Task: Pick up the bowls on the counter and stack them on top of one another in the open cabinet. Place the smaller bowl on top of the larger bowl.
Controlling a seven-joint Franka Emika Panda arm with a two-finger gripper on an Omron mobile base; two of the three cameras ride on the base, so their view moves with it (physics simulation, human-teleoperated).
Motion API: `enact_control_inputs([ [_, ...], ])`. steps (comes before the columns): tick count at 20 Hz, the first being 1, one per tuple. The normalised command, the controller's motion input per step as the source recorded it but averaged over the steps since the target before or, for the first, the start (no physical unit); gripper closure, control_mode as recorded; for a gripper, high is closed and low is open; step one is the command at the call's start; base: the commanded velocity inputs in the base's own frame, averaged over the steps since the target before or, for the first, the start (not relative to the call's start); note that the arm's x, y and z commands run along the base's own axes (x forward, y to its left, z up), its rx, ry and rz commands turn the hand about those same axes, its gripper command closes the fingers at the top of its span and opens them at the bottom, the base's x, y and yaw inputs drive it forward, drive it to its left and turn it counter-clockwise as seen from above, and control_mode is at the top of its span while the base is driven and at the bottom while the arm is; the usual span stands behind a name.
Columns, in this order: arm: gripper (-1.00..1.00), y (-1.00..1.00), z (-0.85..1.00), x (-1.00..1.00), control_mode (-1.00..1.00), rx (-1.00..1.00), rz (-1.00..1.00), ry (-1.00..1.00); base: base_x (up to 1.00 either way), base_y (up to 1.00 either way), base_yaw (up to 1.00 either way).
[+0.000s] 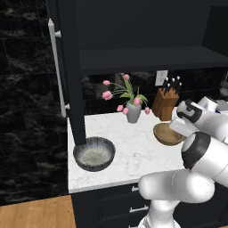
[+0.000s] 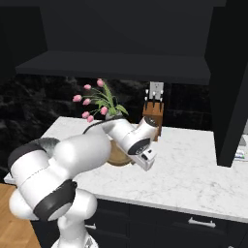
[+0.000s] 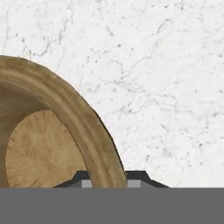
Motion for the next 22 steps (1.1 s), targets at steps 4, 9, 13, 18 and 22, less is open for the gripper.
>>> enact_control_inputs([
  [4, 1.0, 1.0, 0.24, 0.04, -1.0, 0.0, 0.0, -0.05, 0.0, 0.0, 0.0],
  [9, 1.0, 1.0, 0.56, 0.09, -1.0, 0.0, 0.0, -0.09, 0.0, 0.0, 0.0],
  [13, 1.0, 1.0, 0.2, 0.21, -1.0, 0.0, 0.0, 0.01, 0.0, 0.0, 0.0],
  [18, 1.0, 1.0, 0.0, 0.33, -1.0, 0.0, 0.0, 0.04, 0.0, 0.0, 0.0],
  [22, 1.0, 1.0, 0.0, 0.47, -1.0, -0.01, 0.0, 0.08, 0.0, 0.0, 0.0],
])
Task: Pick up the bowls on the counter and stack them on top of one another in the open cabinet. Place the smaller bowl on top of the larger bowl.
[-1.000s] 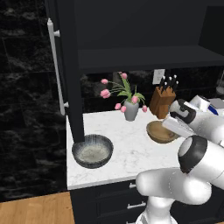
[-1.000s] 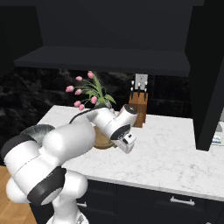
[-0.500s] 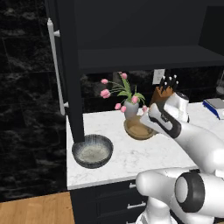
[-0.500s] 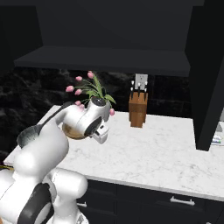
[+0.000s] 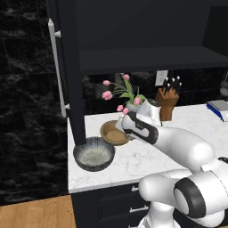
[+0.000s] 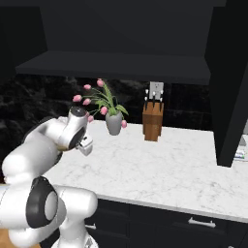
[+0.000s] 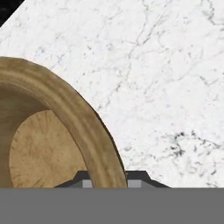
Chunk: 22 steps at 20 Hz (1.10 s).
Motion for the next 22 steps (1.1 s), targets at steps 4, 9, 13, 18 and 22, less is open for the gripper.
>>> enact_control_inputs([
  [4, 1.0, 1.0, 0.0, 0.23, -1.0, -0.05, 0.02, 0.11, 0.0, 0.0, 0.0],
  [9, 1.0, 0.66, -0.07, 0.0, -1.0, -0.14, 0.13, 0.04, 0.0, 0.0, 0.0],
  [13, 1.0, 0.53, -0.32, 0.04, -1.0, -0.13, 0.07, 0.1, 0.0, 0.0, 0.0],
  [18, 1.0, 0.49, -0.14, 0.05, -1.0, -0.07, 0.06, 0.06, 0.0, 0.0, 0.0],
  [22, 1.0, 0.11, 0.0, 0.0, -1.0, -0.02, 0.02, 0.0, 0.0, 0.0, 0.0],
])
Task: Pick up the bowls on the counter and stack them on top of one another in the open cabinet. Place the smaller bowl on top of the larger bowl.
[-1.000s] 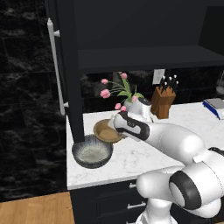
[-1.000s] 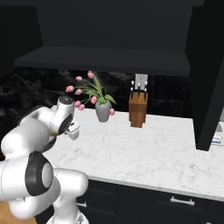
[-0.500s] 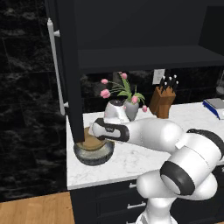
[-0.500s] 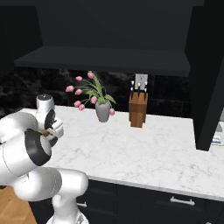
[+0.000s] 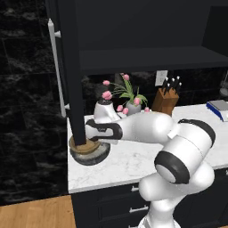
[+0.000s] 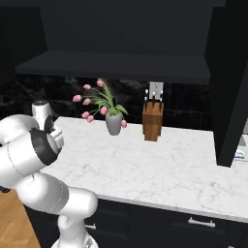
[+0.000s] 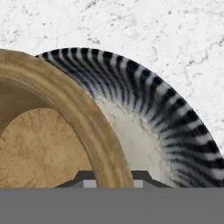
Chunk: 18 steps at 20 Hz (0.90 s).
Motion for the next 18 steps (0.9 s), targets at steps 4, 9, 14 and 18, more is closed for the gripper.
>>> enact_control_inputs([
  [4, 1.0, -0.04, 0.0, -0.43, -1.0, 0.0, 0.0, -0.04, 0.0, 0.0, 0.0],
  [9, -1.0, 0.0, 0.04, 0.0, -1.0, 0.0, 0.0, 0.0, 0.0, 0.0, 0.0],
  [14, -1.0, -0.24, 0.6, 0.0, -1.0, 0.12, 0.0, 0.0, 0.0, 0.0, 0.0],
  [18, -1.0, -0.62, 0.58, -0.07, -1.0, 0.15, 0.0, 0.02, 0.0, 0.0, 0.0],
])
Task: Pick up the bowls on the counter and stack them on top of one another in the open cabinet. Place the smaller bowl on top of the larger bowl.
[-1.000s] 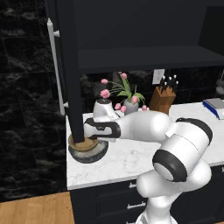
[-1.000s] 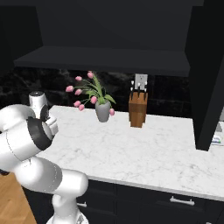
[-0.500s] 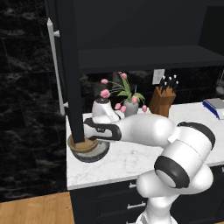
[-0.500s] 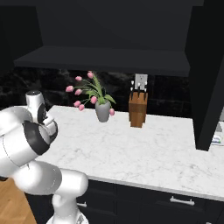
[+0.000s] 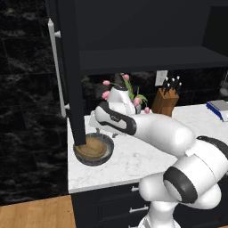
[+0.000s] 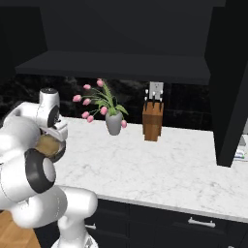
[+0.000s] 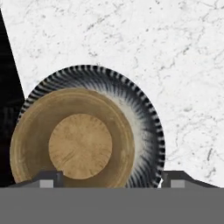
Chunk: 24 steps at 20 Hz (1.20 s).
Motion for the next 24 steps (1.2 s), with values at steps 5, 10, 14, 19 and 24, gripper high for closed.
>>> enact_control_inputs([
  [5, -1.0, -0.48, -0.19, -0.04, -1.0, -0.04, 0.07, 0.09, 0.0, 0.0, 0.0],
  [10, -1.0, 0.0, -0.28, 0.0, -1.0, -0.05, 0.08, 0.07, 0.0, 0.0, 0.0],
  [14, -1.0, 0.0, -0.48, 0.0, -1.0, -0.03, 0.06, 0.03, 0.0, 0.0, 0.0],
  [19, -1.0, 0.03, -0.39, 0.03, -1.0, 0.0, 0.08, 0.0, 0.0, 0.0, 0.0],
  [24, -1.0, 0.13, -0.25, 0.12, -1.0, 0.0, 0.05, 0.0, 0.0, 0.0, 0.0],
])
